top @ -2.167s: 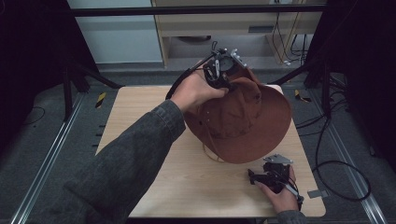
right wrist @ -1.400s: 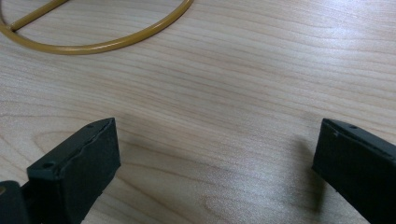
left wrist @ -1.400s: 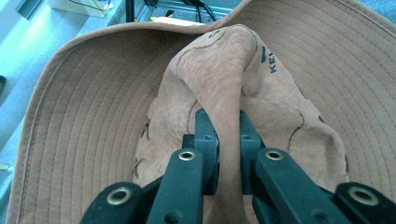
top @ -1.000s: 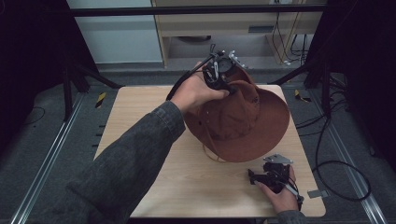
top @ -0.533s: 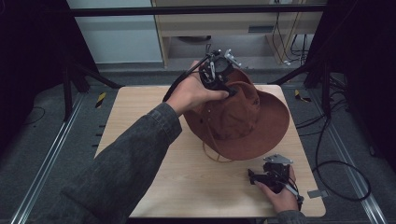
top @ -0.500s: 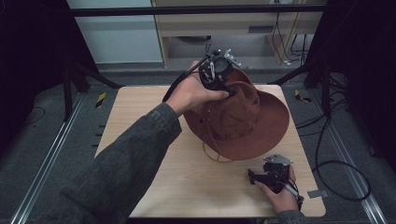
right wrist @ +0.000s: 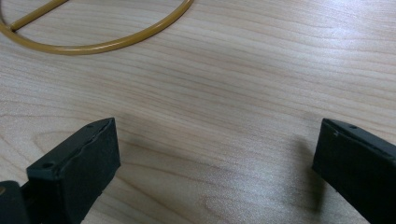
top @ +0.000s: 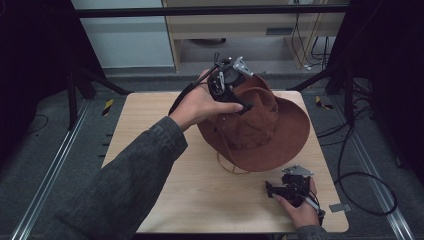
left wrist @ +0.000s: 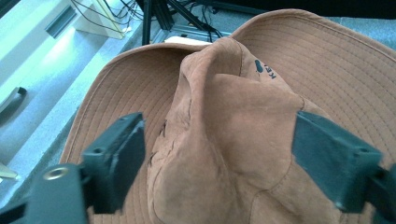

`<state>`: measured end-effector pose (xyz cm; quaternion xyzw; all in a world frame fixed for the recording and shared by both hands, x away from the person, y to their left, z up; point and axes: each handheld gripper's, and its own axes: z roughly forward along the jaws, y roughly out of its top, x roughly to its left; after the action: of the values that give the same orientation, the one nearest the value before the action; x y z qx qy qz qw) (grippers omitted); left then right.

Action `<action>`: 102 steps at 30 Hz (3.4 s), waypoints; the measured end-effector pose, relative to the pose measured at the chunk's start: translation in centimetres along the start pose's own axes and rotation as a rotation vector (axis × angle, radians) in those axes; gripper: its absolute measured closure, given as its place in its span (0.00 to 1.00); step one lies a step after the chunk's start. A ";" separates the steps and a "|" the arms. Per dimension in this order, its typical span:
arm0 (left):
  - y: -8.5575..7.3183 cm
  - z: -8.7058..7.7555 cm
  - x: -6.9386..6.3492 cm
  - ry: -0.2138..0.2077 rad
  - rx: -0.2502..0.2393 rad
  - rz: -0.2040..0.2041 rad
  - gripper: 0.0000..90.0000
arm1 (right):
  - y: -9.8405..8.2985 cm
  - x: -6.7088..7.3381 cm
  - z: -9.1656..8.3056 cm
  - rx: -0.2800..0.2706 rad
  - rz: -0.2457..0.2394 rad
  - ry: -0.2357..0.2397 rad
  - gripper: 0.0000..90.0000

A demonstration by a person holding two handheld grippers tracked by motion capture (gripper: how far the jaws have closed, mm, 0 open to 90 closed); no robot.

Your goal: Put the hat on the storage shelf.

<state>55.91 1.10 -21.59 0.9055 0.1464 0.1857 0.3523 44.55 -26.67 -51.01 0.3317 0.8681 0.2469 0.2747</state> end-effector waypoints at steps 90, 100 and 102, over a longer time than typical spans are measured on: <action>-21.0 -11.1 2.1 0.136 -0.121 -0.286 0.05 | 0.0 0.3 0.0 0.004 0.025 0.005 0.01; -24.0 -8.1 0.7 0.130 -0.066 -0.290 0.06 | 0.0 0.3 0.0 0.003 0.024 0.003 0.01; -24.3 -7.6 0.4 0.128 -0.053 -0.279 0.06 | 0.0 0.3 0.0 0.003 0.024 0.003 0.01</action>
<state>49.70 22.92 -33.14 0.8531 0.2879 0.1961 0.3883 44.33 -26.46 -51.12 0.3420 0.8647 0.2494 0.2702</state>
